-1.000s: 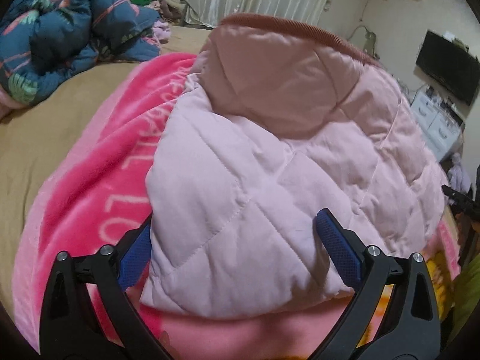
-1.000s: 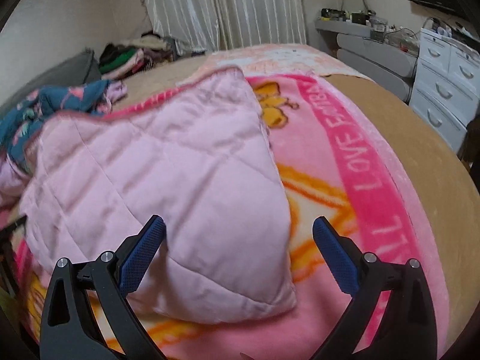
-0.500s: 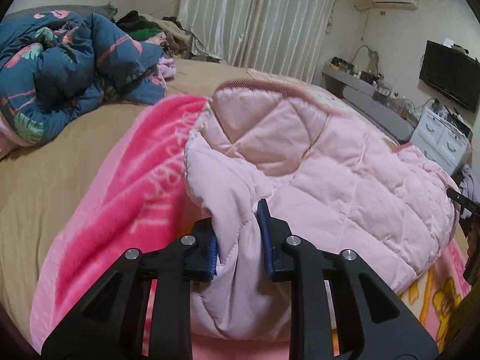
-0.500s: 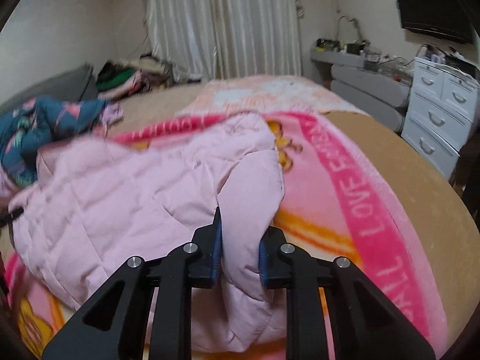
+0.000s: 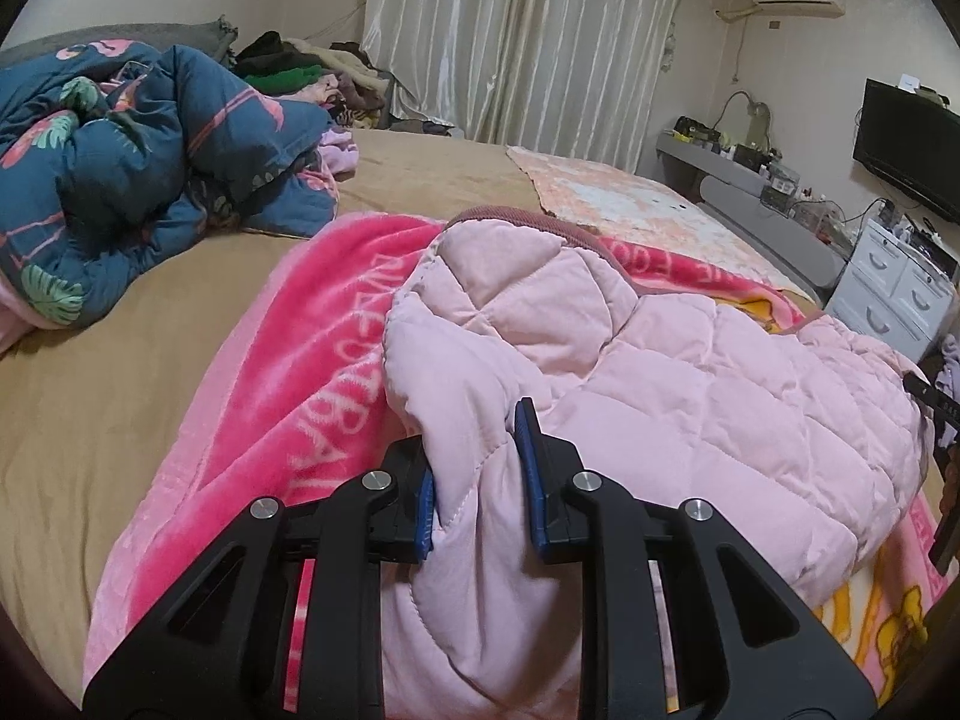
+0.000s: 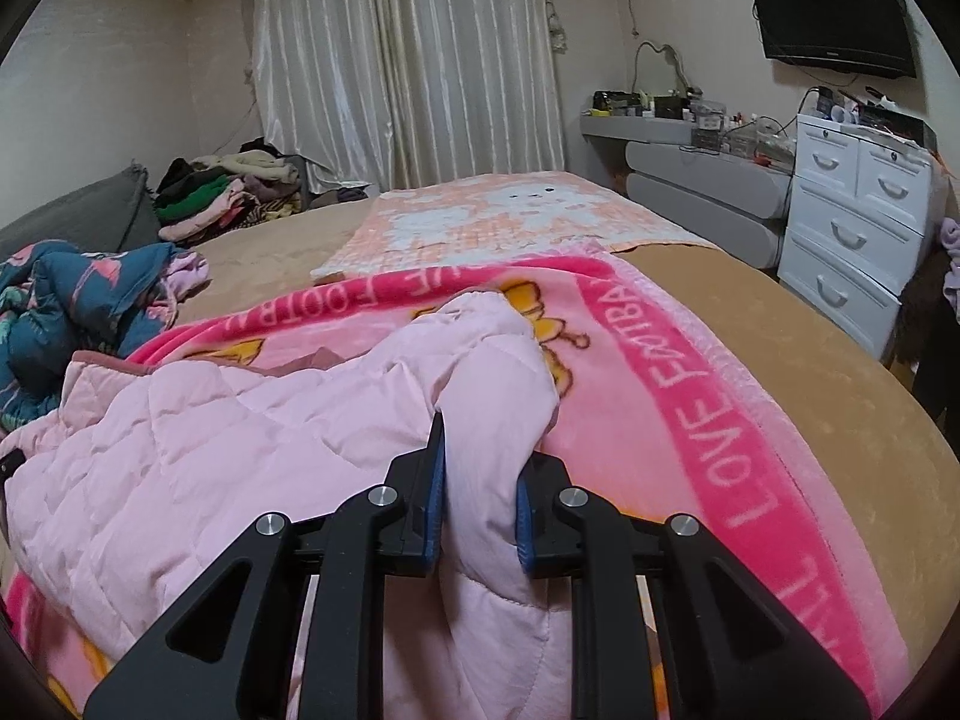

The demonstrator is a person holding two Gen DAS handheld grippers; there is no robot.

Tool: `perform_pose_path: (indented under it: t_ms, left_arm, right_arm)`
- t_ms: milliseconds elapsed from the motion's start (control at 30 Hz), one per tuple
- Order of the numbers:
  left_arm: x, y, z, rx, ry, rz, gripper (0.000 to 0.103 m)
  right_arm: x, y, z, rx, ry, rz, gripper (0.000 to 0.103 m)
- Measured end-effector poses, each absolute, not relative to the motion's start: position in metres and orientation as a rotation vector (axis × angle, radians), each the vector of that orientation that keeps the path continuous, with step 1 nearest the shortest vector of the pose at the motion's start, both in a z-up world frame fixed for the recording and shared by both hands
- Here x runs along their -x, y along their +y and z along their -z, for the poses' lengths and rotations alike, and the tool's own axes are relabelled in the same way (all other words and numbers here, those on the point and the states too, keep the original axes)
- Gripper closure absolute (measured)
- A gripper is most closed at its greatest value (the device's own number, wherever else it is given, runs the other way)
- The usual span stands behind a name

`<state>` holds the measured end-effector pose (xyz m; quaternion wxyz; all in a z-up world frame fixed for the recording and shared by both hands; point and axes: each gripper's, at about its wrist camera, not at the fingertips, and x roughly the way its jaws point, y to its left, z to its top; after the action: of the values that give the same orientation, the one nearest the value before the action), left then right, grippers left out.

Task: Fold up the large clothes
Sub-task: 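Tuck the folded edge under with both tools and open them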

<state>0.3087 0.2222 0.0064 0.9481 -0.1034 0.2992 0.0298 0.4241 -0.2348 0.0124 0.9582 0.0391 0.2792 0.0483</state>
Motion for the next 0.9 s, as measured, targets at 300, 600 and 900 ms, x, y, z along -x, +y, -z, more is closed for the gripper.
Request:
perform_pose_path:
  t_ms: [300, 600, 900]
  left_arm:
    - [-0.325, 0.220, 0.010, 0.190, 0.662, -0.083, 0.087]
    - [-0.332, 0.229, 0.035, 0.239, 0.730, -0.087, 0.082]
    - [-0.328, 0.225, 0.032, 0.234, 0.747, -0.115, 0.078]
  right_arm:
    - [-0.447, -0.224, 0.015, 0.014, 0.668, -0.033, 0.085]
    - [-0.472, -0.222, 0.054, 0.042, 0.778, -0.004, 0.082]
    - [-0.464, -0.235, 0.048, -0.005, 0.797, -0.033, 0.071]
